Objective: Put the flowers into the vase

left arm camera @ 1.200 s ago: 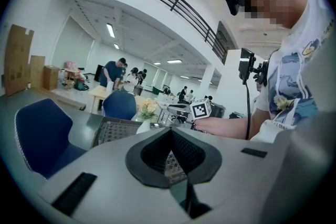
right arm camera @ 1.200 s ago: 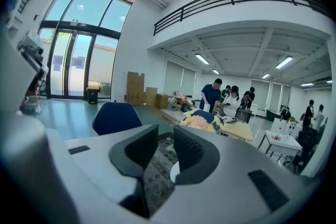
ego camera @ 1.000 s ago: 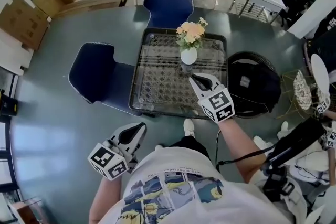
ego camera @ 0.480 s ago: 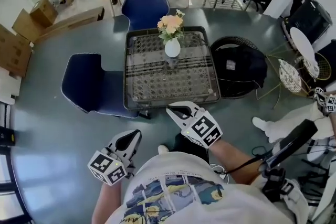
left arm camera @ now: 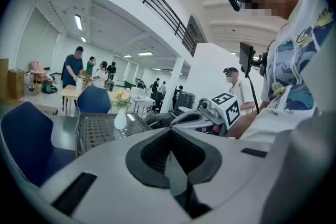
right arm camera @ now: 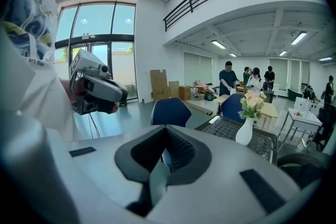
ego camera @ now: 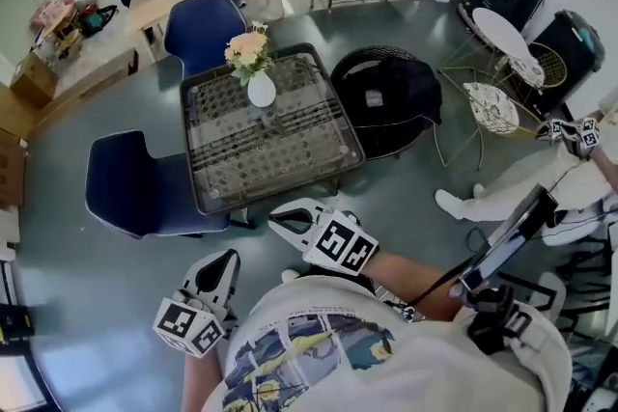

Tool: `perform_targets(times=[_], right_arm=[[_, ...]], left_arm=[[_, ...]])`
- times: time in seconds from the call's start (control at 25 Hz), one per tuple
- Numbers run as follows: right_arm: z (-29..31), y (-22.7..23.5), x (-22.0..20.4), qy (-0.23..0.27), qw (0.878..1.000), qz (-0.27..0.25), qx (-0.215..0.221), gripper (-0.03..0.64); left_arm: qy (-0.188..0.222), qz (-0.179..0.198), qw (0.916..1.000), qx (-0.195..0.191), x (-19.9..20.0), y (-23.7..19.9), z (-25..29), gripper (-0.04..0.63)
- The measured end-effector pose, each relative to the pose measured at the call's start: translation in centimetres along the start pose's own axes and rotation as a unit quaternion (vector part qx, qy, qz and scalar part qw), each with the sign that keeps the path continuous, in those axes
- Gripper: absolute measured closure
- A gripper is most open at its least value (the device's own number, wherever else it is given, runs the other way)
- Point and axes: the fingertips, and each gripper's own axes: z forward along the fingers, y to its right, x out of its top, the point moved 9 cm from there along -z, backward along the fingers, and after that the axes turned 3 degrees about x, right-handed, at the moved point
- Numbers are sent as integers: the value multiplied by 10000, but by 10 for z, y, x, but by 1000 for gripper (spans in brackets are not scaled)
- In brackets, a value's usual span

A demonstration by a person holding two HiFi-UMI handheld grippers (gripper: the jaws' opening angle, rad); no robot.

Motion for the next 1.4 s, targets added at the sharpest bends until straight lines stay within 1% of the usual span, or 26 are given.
perform_targets(times=[0.12,0.44,0.92,1.4], right_arm=[[-5,-5,-4,-19,10000,45,-65,606],[-3,-12,-2,-40,10000,-13,-19,606],[11,-14,3,-134,9996,-150,177,606],[12,-12,1,-204,9995,-159,189,606]], left_arm=[[-9,-4,10000,-97,-3,2,2,586],[-19,-35,10000,-75,-6,1,-3,587],[30,-122,9999,52,-10,-5,-9,586],[-50,-99,9999,10,-10,-4,-4,586]])
